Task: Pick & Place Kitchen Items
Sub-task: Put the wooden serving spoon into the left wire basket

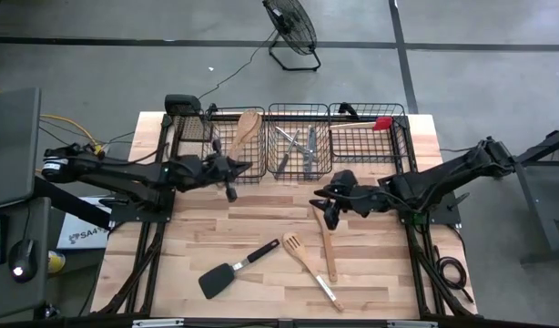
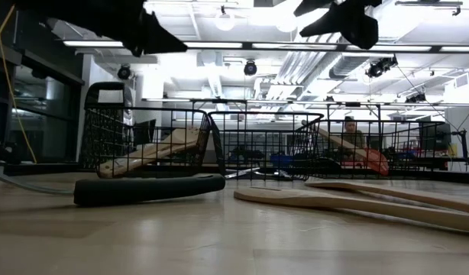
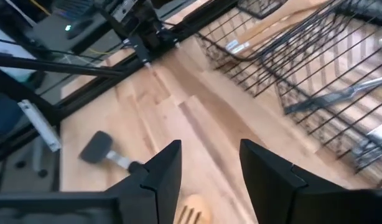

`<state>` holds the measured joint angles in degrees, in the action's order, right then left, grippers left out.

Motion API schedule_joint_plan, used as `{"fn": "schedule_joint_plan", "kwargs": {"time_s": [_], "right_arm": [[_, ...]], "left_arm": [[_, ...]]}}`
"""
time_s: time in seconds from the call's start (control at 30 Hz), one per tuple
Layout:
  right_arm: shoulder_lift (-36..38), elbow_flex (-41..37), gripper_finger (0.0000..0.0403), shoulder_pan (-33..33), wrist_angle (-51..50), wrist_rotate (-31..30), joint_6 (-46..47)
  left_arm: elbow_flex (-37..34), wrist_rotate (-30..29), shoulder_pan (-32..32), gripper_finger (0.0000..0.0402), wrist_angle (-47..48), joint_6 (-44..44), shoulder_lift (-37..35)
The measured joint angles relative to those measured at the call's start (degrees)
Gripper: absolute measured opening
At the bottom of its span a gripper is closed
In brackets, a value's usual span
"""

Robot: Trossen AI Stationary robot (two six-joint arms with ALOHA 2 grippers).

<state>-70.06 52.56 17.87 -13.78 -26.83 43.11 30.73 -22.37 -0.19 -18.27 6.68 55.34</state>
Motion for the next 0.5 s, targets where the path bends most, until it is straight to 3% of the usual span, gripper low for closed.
{"fn": "schedule_joint_plan", "kwargs": {"time_s": [0.17, 0.37, 0.5], "right_arm": [[-0.2, 1.9, 0.0142, 1.2, 0.3, 1.7, 0.6], [-0.3, 2.4, 0.0130, 2.0, 0.0, 2.4, 3.7], [-1.4, 2.4, 0.0123, 2.0, -0.4, 4.4, 7.5]], "left_arm": [[-5.4, 2.7, 0.2, 0.0001, -8.7, 2.2, -1.9], [-8.5, 2.9, 0.2, 0.0001, -12.5, 5.3, -3.8], [-8.9, 8.5, 0.2, 0.0001, -13.8, 7.1, -4.7]]}}
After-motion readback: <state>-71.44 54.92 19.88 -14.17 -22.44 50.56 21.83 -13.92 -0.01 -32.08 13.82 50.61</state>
